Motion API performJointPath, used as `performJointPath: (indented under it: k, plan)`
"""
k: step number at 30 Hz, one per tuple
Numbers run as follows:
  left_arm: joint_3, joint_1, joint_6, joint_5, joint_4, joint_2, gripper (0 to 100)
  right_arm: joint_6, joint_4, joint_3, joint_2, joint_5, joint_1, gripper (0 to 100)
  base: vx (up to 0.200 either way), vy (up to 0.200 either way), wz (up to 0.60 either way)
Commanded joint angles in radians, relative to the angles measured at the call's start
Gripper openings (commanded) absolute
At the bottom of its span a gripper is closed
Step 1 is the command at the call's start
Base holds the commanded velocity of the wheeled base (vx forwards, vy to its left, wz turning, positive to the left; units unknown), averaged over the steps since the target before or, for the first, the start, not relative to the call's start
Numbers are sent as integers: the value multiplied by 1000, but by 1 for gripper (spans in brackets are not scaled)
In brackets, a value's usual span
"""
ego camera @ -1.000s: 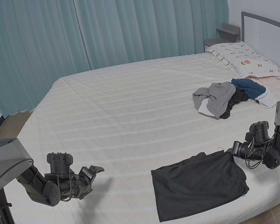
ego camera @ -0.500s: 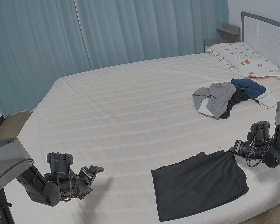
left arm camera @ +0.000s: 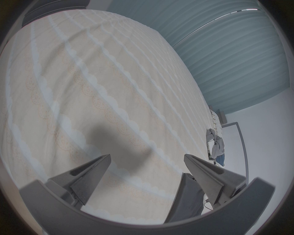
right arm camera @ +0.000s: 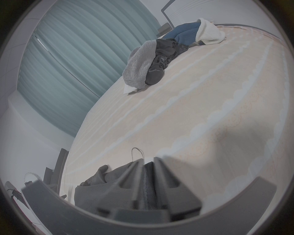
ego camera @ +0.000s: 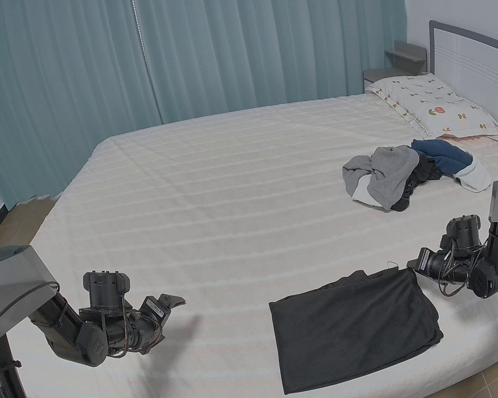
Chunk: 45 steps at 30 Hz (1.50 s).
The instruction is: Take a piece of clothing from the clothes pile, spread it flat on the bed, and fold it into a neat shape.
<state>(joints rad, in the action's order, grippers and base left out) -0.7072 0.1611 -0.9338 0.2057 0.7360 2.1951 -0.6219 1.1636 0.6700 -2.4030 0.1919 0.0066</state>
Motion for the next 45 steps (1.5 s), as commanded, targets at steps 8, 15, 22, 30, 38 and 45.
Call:
performJointPath:
  k: [8,15,22,30,38,45]
  plan:
    - [0,0,0,0,0,2,100,8,10,-150,156,83,-16,100,0,0,0]
    - [-1,0,0,0,0,2,100,79,19,-380,281,210,-19,100,-86,0,0]
    - [0,0,0,0,-1,2,100,153,134,-530,281,253,-5,100,-171,0,0]
    - [0,0,0,0,0,2,100,185,231,-566,199,265,15,100,0,0,0]
    - [0,0,0,0,0,2,100,183,300,-546,140,265,29,100,0,0,0]
    - [0,0,0,0,0,2,100,182,360,-555,91,256,55,0,0,0,0]
